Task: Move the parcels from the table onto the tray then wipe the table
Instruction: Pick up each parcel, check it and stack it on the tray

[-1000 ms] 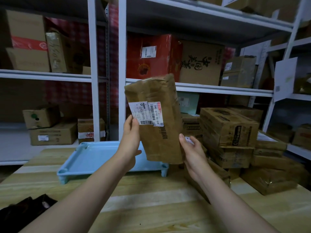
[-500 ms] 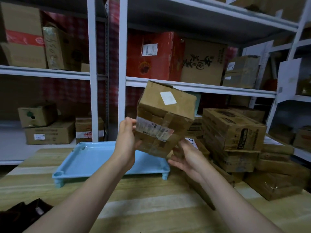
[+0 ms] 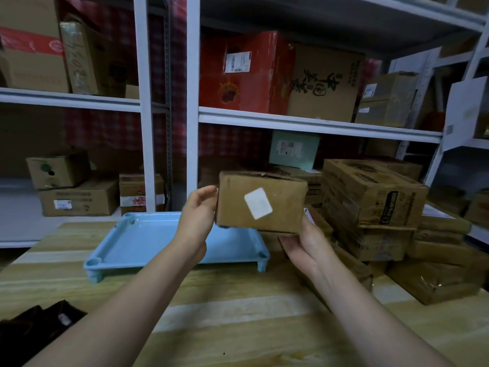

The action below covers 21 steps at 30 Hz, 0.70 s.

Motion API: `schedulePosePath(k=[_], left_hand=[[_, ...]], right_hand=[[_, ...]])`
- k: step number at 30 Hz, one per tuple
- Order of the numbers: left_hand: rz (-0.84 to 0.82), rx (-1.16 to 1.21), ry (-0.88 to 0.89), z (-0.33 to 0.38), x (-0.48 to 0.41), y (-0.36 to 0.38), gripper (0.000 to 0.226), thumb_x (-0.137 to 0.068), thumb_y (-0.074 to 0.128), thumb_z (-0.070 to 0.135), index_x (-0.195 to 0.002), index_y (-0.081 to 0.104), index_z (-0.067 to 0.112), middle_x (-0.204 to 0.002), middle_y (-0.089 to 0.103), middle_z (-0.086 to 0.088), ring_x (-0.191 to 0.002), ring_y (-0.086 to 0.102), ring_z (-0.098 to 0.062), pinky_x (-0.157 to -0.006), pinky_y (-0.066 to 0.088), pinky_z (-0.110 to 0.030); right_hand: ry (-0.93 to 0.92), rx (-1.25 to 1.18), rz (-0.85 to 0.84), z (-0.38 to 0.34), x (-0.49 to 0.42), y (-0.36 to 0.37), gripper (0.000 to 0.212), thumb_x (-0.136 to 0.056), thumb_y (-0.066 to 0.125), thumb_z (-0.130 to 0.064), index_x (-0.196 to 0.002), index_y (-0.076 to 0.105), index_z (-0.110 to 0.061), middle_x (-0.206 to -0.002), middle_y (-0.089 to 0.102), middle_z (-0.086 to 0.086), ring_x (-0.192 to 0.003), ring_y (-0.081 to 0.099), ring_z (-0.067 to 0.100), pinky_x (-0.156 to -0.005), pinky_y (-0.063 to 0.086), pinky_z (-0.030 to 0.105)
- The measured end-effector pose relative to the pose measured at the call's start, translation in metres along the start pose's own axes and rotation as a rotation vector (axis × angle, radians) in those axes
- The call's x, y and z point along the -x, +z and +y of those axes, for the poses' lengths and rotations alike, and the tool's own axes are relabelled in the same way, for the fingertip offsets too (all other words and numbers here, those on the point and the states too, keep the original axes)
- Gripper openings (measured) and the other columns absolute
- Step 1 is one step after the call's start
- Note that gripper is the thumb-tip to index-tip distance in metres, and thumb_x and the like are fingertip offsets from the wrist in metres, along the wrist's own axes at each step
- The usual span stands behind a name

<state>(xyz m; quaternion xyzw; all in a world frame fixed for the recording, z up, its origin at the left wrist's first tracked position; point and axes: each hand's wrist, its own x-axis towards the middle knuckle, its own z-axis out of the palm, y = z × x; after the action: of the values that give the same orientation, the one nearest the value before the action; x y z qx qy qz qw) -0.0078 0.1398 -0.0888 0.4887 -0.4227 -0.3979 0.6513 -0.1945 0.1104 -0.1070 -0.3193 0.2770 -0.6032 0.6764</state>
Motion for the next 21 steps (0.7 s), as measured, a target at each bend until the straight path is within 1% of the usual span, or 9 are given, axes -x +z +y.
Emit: schedulePosePath(k=[2, 4, 5, 7, 9, 11, 14, 18, 21], left_hand=[[0.006, -0.003, 0.019, -0.002, 0.002, -0.004, 0.035, -0.096, 0.052, 0.006, -0.125, 0.053, 0.027, -0.109, 0.07, 0.005, -0.099, 0.066, -0.015, -0.07, 0.054, -0.025], [-0.006, -0.02, 0.035, -0.004, 0.004, -0.006, 0.048, -0.094, 0.052, -0.004, -0.13, 0.051, 0.027, -0.112, 0.07, 0.004, -0.105, 0.064, -0.01, -0.078, 0.052, -0.02], [-0.017, -0.017, 0.04, -0.005, 0.005, -0.007, 0.048, -0.093, 0.052, -0.005, -0.13, 0.052, 0.027, -0.113, 0.07, 0.004, -0.104, 0.063, -0.006, -0.075, 0.05, -0.015], [-0.025, 0.0, 0.033, -0.004, 0.007, -0.005, 0.036, -0.096, 0.055, 0.007, -0.123, 0.056, 0.029, -0.108, 0.068, 0.01, -0.096, 0.059, 0.003, -0.068, 0.045, -0.01], [-0.012, 0.01, -0.001, -0.003, 0.006, -0.003, 0.015, -0.099, 0.051, 0.027, -0.109, 0.06, 0.035, -0.101, 0.062, 0.017, -0.092, 0.053, 0.004, -0.078, 0.038, -0.017], [-0.04, 0.015, -0.011, -0.002, 0.006, -0.002, 0.019, -0.101, 0.041, 0.04, -0.103, 0.059, 0.035, -0.095, 0.058, 0.019, -0.086, 0.048, 0.006, -0.087, 0.031, -0.025], [-0.057, -0.011, -0.025, -0.004, 0.003, -0.001, 0.027, -0.1, 0.038, 0.048, -0.11, 0.058, 0.033, -0.092, 0.057, 0.021, -0.083, 0.047, 0.006, -0.089, 0.029, -0.026], [-0.064, -0.001, -0.041, -0.006, 0.001, -0.004, 0.027, -0.096, 0.053, 0.037, -0.122, 0.058, 0.03, -0.115, 0.061, 0.009, -0.106, 0.055, -0.008, -0.076, 0.035, -0.021], [-0.074, -0.013, -0.032, -0.009, 0.002, -0.006, 0.034, -0.097, 0.056, 0.02, -0.13, 0.052, 0.027, -0.115, 0.062, 0.007, -0.098, 0.057, -0.004, -0.066, 0.041, -0.017]], right_hand=[[0.008, -0.002, 0.05, 0.0, -0.002, -0.004, 0.011, -0.096, 0.066, -0.016, -0.095, 0.074, -0.01, -0.113, 0.074, 0.018, -0.111, 0.069, 0.031, -0.098, 0.054, 0.043], [0.034, 0.01, 0.056, 0.001, -0.003, -0.007, 0.017, -0.096, 0.065, -0.021, -0.107, 0.071, -0.009, -0.115, 0.073, 0.017, -0.11, 0.07, 0.03, -0.101, 0.052, 0.045], [0.053, 0.02, 0.051, 0.002, -0.004, -0.009, 0.022, -0.097, 0.064, -0.024, -0.111, 0.071, -0.009, -0.115, 0.073, 0.017, -0.11, 0.07, 0.031, -0.103, 0.051, 0.046], [0.084, 0.024, 0.044, 0.004, -0.003, -0.013, 0.027, -0.098, 0.062, -0.03, -0.115, 0.07, -0.009, -0.114, 0.074, 0.017, -0.108, 0.07, 0.033, -0.103, 0.05, 0.049], [0.09, 0.023, 0.019, 0.006, -0.003, -0.016, 0.033, -0.099, 0.061, -0.031, -0.123, 0.067, -0.009, -0.117, 0.072, 0.018, -0.11, 0.069, 0.034, -0.104, 0.049, 0.052], [0.082, 0.024, -0.005, 0.006, -0.001, -0.017, 0.036, -0.096, 0.061, -0.029, -0.126, 0.065, -0.008, -0.12, 0.071, 0.02, -0.115, 0.067, 0.036, -0.107, 0.046, 0.054], [0.054, 0.029, -0.004, 0.004, -0.001, -0.017, 0.045, -0.085, 0.064, -0.03, -0.124, 0.065, -0.007, -0.119, 0.071, 0.02, -0.114, 0.067, 0.035, -0.105, 0.047, 0.055], [0.054, 0.019, -0.01, 0.004, -0.001, -0.024, 0.044, -0.082, 0.065, -0.028, -0.121, 0.067, -0.007, -0.116, 0.072, 0.02, -0.108, 0.07, 0.033, -0.096, 0.053, 0.052], [0.058, -0.005, -0.036, 0.005, -0.001, -0.028, 0.048, -0.082, 0.066, -0.023, -0.128, 0.063, -0.007, -0.12, 0.071, 0.02, -0.111, 0.069, 0.034, -0.096, 0.053, 0.052]])
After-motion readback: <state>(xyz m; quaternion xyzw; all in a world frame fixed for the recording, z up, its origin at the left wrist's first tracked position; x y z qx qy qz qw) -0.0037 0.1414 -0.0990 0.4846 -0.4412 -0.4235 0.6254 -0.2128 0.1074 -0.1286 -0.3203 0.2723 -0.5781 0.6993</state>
